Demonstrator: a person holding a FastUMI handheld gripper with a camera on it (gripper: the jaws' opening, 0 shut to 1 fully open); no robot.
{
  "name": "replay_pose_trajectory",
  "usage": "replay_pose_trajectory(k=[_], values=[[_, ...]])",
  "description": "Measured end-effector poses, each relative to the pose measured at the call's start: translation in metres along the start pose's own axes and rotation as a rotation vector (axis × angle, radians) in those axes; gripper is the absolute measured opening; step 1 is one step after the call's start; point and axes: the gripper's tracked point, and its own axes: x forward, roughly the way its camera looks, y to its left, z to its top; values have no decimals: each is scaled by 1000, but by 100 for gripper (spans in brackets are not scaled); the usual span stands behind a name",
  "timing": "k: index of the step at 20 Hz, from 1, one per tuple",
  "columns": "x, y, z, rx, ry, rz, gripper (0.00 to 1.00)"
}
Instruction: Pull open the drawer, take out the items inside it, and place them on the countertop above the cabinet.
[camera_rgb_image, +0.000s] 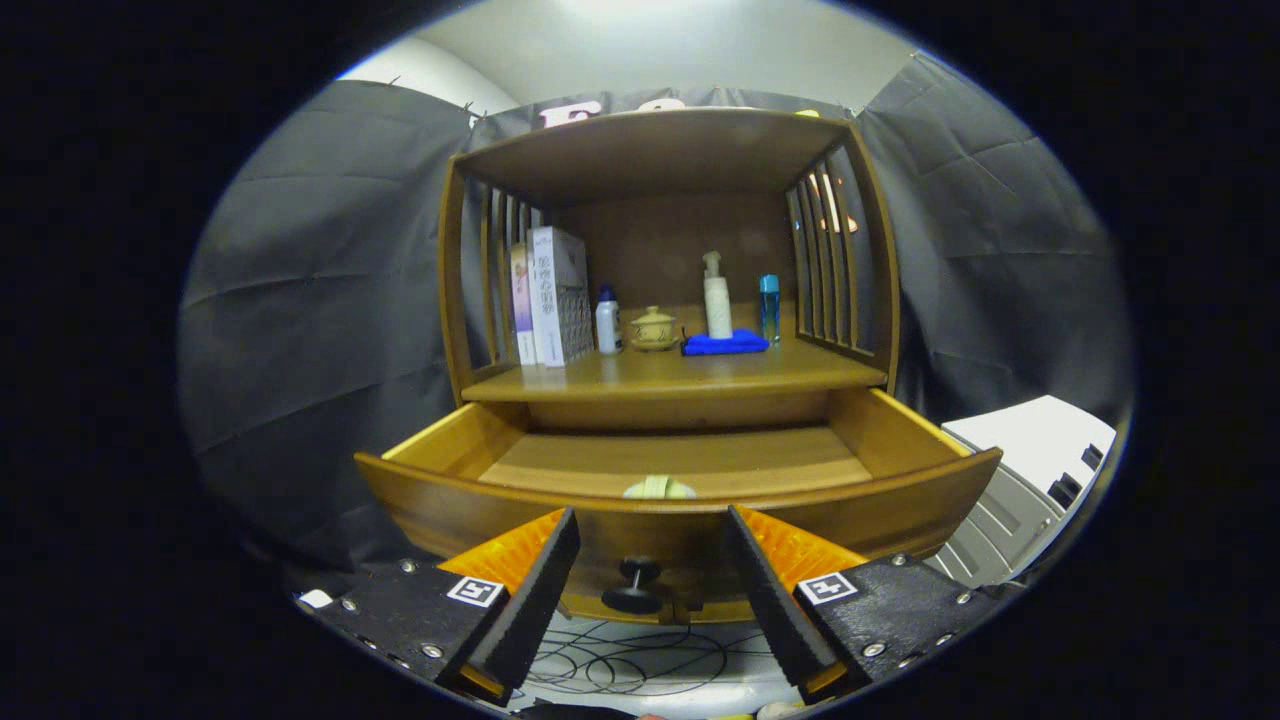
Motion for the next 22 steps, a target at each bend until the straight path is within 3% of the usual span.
replay_pose_trajectory(k=[1, 7, 16, 22], values=[[3, -3, 9, 1, 1, -9, 92], [44, -13, 26, -29, 90, -67, 92], [114, -24, 5, -25, 357, -153, 92], [133, -26, -26, -38, 557, -164, 92]])
